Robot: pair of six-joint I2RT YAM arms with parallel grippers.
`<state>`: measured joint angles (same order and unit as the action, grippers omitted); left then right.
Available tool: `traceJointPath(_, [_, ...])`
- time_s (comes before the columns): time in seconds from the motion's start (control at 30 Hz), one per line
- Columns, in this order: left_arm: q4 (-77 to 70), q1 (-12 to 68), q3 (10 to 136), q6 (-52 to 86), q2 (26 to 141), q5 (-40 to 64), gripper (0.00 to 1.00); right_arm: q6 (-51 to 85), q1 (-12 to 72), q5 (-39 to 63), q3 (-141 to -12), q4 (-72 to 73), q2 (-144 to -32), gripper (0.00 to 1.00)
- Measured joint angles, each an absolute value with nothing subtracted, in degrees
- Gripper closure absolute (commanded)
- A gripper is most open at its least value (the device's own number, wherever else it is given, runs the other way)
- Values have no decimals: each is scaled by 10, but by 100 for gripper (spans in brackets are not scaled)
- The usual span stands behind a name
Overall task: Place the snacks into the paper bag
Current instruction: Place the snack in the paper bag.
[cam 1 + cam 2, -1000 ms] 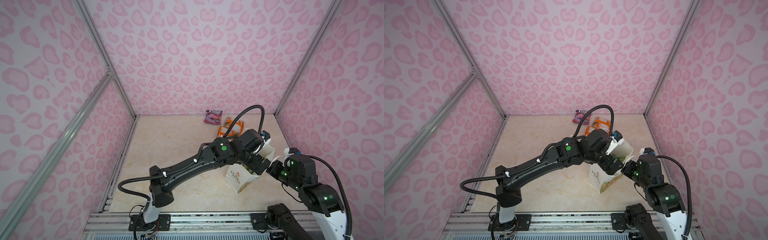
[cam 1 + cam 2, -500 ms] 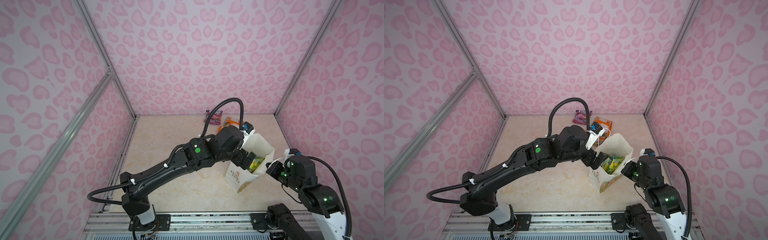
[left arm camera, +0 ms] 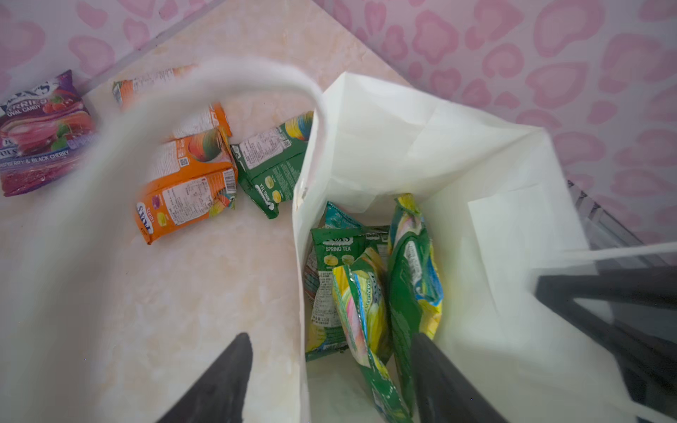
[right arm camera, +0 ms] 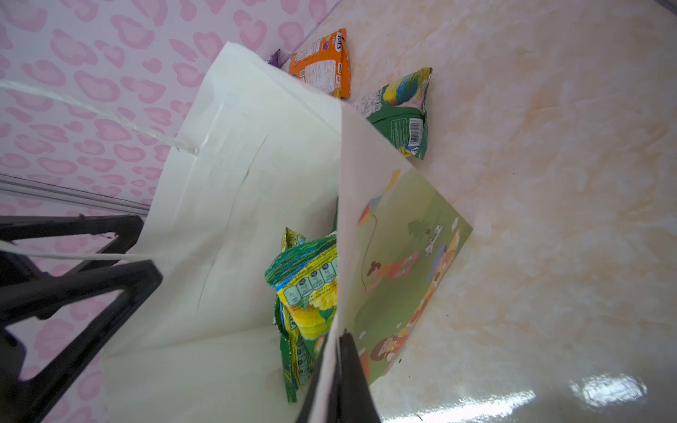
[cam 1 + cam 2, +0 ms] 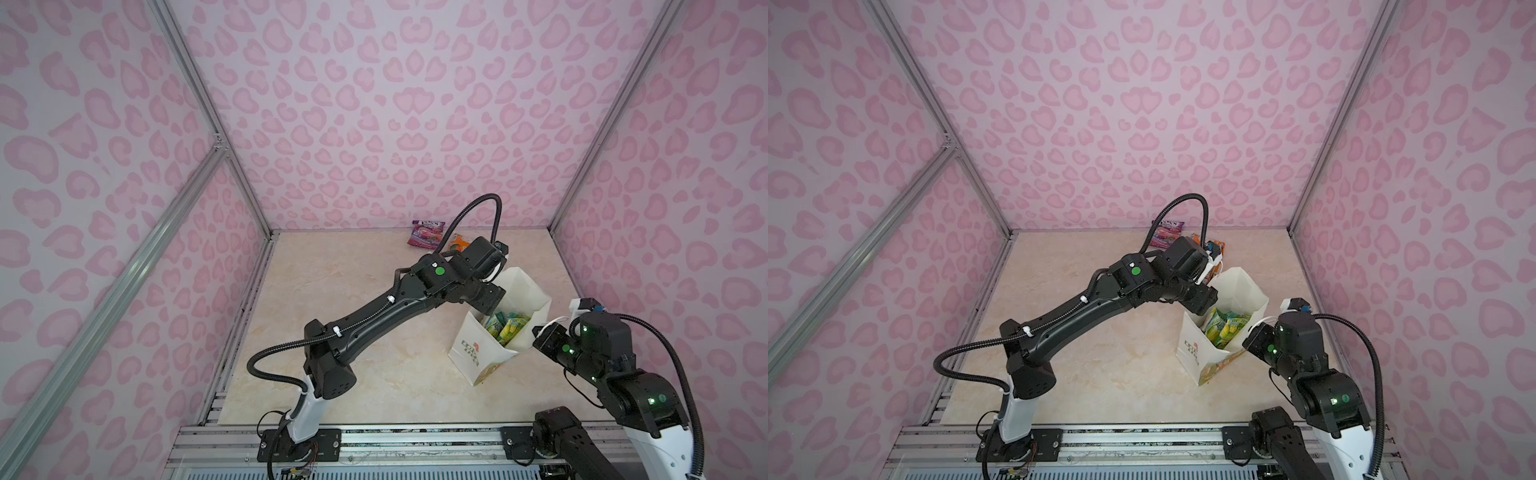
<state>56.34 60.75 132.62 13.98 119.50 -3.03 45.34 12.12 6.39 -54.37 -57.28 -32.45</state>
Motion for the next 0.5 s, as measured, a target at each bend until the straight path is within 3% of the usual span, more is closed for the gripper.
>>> traceJointPath(0.1, [576, 604, 1341, 144, 1216, -37, 62, 453, 121, 62, -544, -573, -324, 100])
traceJointPath(0.17, [580, 601, 1346, 145, 1224, -39, 83, 452, 121, 62, -544, -573, -324, 100])
traceJointPath(0.23, [584, 599, 1347, 146, 1230, -38, 96, 451, 121, 62, -544, -573, -326, 100])
traceJointPath(0.5, [603, 596, 1347, 155, 1206, -31, 96, 434, 121, 74, -585, -569, -383, 100])
